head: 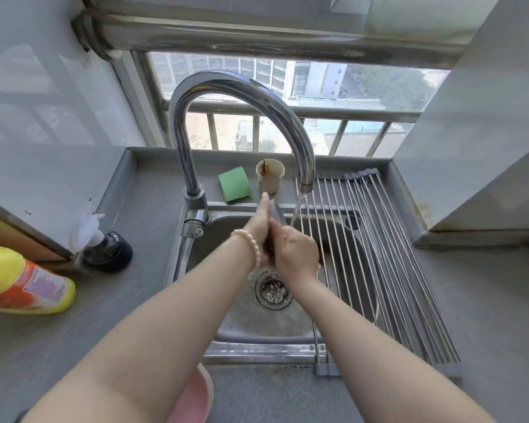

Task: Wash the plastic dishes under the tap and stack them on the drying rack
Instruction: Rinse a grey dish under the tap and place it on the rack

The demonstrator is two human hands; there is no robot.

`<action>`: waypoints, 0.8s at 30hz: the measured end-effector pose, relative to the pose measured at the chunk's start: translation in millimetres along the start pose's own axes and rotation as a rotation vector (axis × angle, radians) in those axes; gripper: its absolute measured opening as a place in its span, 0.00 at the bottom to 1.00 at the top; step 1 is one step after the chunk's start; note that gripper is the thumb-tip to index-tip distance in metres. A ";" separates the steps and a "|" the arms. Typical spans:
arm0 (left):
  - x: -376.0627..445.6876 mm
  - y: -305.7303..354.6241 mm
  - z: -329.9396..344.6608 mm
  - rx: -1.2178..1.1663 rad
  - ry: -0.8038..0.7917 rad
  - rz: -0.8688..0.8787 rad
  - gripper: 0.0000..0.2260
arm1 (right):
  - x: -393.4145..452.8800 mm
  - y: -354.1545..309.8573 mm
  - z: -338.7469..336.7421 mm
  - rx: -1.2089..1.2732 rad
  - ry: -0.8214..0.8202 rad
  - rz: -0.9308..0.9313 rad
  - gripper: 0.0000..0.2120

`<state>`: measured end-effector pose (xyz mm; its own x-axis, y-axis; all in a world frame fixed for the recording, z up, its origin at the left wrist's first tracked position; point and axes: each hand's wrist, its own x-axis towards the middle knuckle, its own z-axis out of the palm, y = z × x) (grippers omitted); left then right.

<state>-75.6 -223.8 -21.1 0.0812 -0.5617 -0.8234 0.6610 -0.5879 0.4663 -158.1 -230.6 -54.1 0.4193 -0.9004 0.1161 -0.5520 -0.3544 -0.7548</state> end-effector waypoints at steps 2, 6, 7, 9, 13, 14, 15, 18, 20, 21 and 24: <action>-0.4 17.5 -22.6 -0.067 -0.064 -0.072 0.34 | -0.8 14.8 -4.7 -0.233 -0.008 -0.344 0.37; 3.2 21.5 -56.1 0.138 -0.034 -0.081 0.18 | -0.4 25.8 -21.2 -0.468 -0.108 -0.910 0.26; 5.0 16.1 -58.9 0.178 -0.006 -0.039 0.17 | -2.8 27.0 -24.9 -0.474 -0.180 -0.938 0.26; 12.4 4.5 -60.3 0.146 0.063 0.189 0.13 | -7.1 33.3 -32.2 -0.489 -0.314 -0.862 0.30; 14.4 -8.3 -54.6 -0.029 0.107 0.460 0.08 | -7.3 28.5 -38.8 -0.751 -0.498 -0.575 0.36; 15.8 -11.8 -53.5 -0.045 0.108 0.484 0.07 | -4.5 23.6 -37.1 -0.809 -0.549 -0.463 0.34; 17.6 -16.7 -51.5 -0.073 0.098 0.500 0.08 | -0.5 17.9 -32.3 -0.846 -0.574 -0.348 0.34; 23.3 -34.5 -40.8 -0.172 -0.031 0.419 0.18 | 12.1 -2.2 -15.6 -0.871 -0.540 -0.044 0.38; 23.7 -40.4 -31.7 -0.220 -0.127 0.335 0.28 | 19.5 -10.1 -6.6 -0.860 -0.497 0.035 0.37; 23.3 -41.1 -29.0 -0.257 -0.149 0.319 0.30 | 19.8 -12.7 -3.0 -0.861 -0.502 0.016 0.35; 20.4 -37.4 -26.0 -0.452 -0.183 0.317 0.28 | 14.9 -13.3 4.8 -0.698 -0.632 -0.172 0.28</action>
<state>-79.3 -198.2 -63.8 0.2234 -0.7845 -0.5785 0.8817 -0.0904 0.4631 -141.0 -238.1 -45.3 0.7333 -0.5917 -0.3349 -0.6663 -0.7234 -0.1807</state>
